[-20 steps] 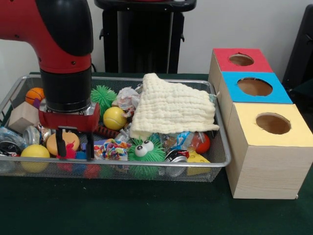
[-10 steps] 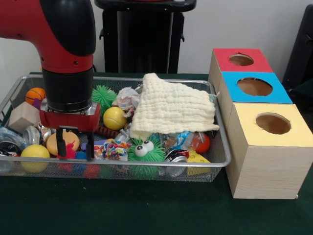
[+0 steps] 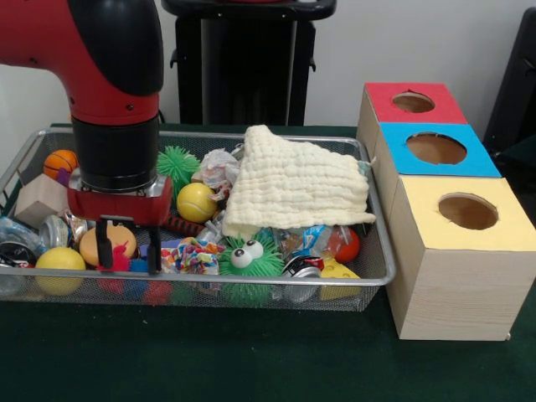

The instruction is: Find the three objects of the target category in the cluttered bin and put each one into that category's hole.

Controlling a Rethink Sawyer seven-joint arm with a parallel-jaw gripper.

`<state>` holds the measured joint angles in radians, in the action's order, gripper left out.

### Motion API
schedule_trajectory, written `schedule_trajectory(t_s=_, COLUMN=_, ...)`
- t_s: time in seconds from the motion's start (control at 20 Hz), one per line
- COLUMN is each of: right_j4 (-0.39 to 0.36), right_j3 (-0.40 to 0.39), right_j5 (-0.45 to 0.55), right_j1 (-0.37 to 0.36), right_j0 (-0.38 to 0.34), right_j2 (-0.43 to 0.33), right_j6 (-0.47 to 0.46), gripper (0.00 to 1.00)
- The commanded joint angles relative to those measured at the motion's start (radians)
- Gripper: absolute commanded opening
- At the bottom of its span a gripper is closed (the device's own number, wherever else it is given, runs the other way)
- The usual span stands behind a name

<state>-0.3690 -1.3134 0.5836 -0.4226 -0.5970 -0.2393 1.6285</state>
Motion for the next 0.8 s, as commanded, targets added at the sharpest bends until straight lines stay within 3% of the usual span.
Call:
schedule_trajectory(t_s=0.05, right_j4=-0.061, right_j3=-0.055, right_j5=-0.075, right_j1=0.053, right_j0=-0.045, right_j2=-0.016, right_j6=-0.017, gripper=1.0)
schedule_trajectory(t_s=0.6, right_j4=-0.047, right_j3=-0.073, right_j5=-0.014, right_j1=0.007, right_j0=-0.049, right_j2=-0.024, right_j6=-0.037, gripper=1.0)
schedule_trajectory(t_s=0.8, right_j4=-0.053, right_j3=-0.064, right_j5=-0.031, right_j1=0.023, right_j0=-0.043, right_j2=-0.02, right_j6=-0.021, gripper=1.0)
